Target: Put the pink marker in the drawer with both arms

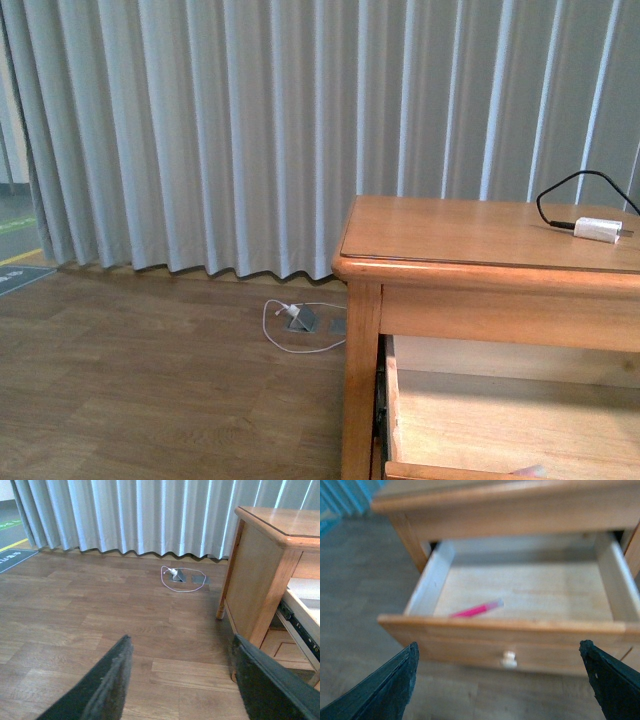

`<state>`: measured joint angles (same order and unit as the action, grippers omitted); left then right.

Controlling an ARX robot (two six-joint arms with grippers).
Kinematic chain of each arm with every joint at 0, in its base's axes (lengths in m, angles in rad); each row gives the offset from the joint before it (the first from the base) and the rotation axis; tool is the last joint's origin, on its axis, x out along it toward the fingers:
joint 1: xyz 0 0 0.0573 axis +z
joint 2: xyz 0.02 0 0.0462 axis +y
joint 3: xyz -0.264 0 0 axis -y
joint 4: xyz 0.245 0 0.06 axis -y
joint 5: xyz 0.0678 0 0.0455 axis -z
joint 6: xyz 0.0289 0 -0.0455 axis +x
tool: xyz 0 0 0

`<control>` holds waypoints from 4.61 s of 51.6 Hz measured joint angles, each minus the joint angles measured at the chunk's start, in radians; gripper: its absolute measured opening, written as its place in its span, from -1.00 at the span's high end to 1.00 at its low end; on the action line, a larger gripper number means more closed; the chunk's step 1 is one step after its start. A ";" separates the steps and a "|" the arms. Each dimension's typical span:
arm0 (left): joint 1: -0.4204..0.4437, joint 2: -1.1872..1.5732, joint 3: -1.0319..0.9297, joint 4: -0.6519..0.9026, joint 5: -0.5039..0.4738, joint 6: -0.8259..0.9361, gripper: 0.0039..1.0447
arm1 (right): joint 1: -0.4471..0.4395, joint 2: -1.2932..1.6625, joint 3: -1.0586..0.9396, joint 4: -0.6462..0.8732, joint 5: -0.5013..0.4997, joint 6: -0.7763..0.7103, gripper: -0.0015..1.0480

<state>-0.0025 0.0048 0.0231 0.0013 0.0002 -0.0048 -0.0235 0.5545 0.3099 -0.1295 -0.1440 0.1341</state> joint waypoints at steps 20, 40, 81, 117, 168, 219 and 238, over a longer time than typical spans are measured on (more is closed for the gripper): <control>0.000 0.000 0.000 0.000 0.000 0.000 -0.89 | -0.075 0.643 0.103 0.148 -0.054 -0.139 -0.84; 0.000 0.000 0.000 0.000 0.000 0.000 -0.89 | -0.055 1.059 0.238 0.480 0.038 -0.070 -0.84; 0.000 0.000 0.000 0.000 0.000 0.000 -0.89 | -0.005 1.571 0.695 0.813 0.214 0.014 -0.84; 0.000 0.000 0.000 0.000 0.000 0.000 -0.89 | -0.033 1.387 0.554 0.818 0.174 0.037 -0.84; 0.000 0.000 0.000 -0.001 0.000 0.000 -0.89 | 0.020 0.040 -0.053 0.470 0.143 -0.107 -0.08; 0.000 0.000 0.000 -0.001 0.000 0.000 -0.89 | 0.021 -0.316 -0.305 0.368 0.143 -0.130 0.97; 0.000 0.000 0.000 -0.001 -0.002 0.000 -0.89 | 0.021 -0.515 -0.304 0.140 0.143 -0.131 0.97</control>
<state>-0.0025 0.0044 0.0231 0.0006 -0.0013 -0.0044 -0.0029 0.0395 0.0059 0.0109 -0.0010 0.0032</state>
